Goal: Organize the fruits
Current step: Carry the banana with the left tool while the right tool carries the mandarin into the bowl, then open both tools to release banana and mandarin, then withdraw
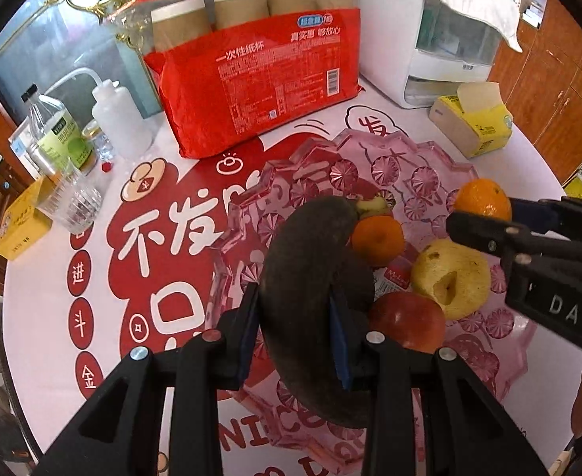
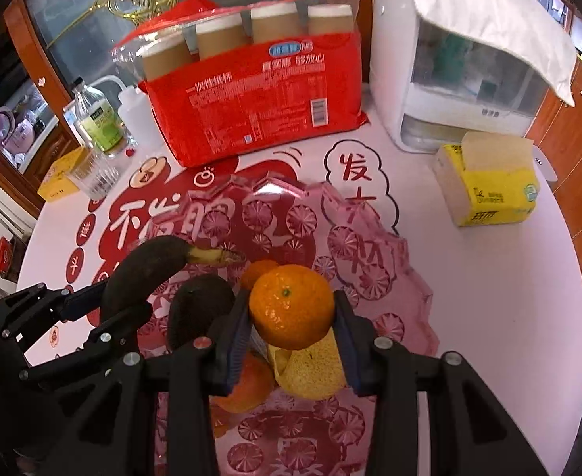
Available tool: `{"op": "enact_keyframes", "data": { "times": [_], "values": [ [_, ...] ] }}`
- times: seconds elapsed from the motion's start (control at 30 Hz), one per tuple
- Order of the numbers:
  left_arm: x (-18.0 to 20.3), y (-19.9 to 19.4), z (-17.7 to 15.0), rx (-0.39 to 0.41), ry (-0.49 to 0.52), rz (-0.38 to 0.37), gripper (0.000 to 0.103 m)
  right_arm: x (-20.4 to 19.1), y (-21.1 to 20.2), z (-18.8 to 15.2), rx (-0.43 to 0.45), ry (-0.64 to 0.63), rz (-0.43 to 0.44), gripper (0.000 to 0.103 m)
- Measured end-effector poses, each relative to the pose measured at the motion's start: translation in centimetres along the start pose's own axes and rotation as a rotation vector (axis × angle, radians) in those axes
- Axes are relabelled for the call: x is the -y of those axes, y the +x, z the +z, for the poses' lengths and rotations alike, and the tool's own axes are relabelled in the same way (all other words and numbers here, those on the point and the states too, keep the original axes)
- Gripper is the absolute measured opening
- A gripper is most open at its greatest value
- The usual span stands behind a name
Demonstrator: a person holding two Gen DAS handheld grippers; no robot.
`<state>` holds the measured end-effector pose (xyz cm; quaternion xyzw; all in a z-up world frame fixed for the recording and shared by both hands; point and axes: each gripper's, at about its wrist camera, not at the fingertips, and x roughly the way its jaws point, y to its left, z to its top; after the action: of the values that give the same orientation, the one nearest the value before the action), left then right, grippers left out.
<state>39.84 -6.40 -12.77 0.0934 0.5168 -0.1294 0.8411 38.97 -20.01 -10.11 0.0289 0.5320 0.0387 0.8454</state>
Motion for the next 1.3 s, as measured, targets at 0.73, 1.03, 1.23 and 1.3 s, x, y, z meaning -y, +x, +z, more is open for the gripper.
{"op": "enact_keyframes", "data": {
  "times": [0.73, 1.03, 1.23, 1.3],
  "values": [
    [-0.4, -0.3, -0.5, 0.038, -0.011, 0.004, 0.064, -1.8, 2.8, -1.3, -0.066, -0.057, 0.002, 0.042],
    [-0.7, -2.3, -1.1, 0.064, -0.031, 0.018, 0.081, -1.3, 1.7, -1.7, -0.063, -0.026, 0.015, 0.043],
    [-0.6, -4.1, -1.5, 0.066, -0.041, 0.009, 0.085, -1.4, 0.0, -2.1, -0.045, -0.032, 0.011, 0.043],
    [-0.5, -4.8, -1.6, 0.064, -0.045, 0.001, 0.085, -1.5, -0.9, -2.2, -0.034, -0.034, 0.011, 0.043]
  ]
}}
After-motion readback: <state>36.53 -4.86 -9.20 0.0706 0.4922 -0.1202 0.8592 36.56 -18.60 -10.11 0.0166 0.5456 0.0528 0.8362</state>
